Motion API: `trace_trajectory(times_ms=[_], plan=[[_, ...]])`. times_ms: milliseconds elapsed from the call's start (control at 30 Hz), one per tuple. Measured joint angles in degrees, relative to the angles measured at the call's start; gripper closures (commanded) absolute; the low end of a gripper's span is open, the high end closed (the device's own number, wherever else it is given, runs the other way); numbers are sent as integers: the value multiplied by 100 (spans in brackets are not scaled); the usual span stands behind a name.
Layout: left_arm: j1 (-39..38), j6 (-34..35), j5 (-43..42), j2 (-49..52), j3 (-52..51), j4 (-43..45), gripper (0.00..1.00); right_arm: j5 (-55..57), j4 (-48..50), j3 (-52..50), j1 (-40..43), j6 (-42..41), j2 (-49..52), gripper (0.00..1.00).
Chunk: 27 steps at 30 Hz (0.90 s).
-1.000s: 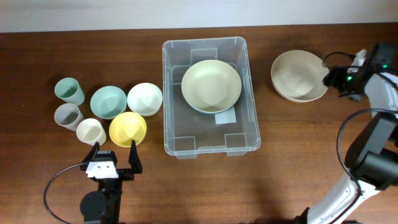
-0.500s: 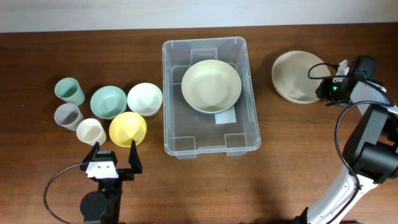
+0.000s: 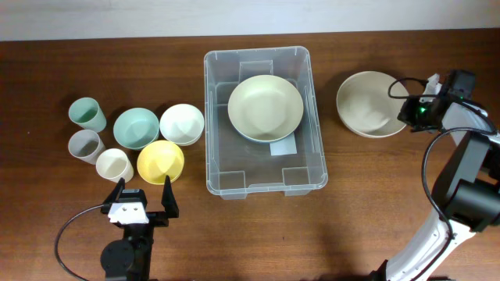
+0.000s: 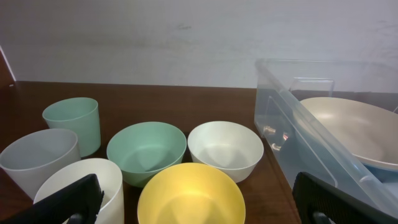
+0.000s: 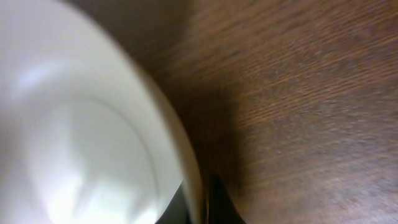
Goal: Pack container
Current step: 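Grasp the rim of the upper cream bowl with the right gripper, then carry the cream bowl into the bin and stack it on the others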
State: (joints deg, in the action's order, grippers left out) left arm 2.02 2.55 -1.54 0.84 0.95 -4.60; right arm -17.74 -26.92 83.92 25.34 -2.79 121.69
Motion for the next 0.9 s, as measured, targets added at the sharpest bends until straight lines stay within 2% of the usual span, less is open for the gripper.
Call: trace_trajectory(times_ms=[233,400,567,733,900], plan=[[0,0,-2,0,0,0,0,-175,-87,-74,42,22,-1137,96],[0,0,-2,0,0,0,0,-927,-44,-72,39,20,-2140,96],[0,0,0,0,0,0,0,-1453,-109,-72,-118,22,-2702,96],[0,0,-2,0,0,0,0,-1357,-140,-72,-973,22,-2898,96],[0,0,0,0,0,0,0,-501,-236,-72,-2337,24,-2903,96]])
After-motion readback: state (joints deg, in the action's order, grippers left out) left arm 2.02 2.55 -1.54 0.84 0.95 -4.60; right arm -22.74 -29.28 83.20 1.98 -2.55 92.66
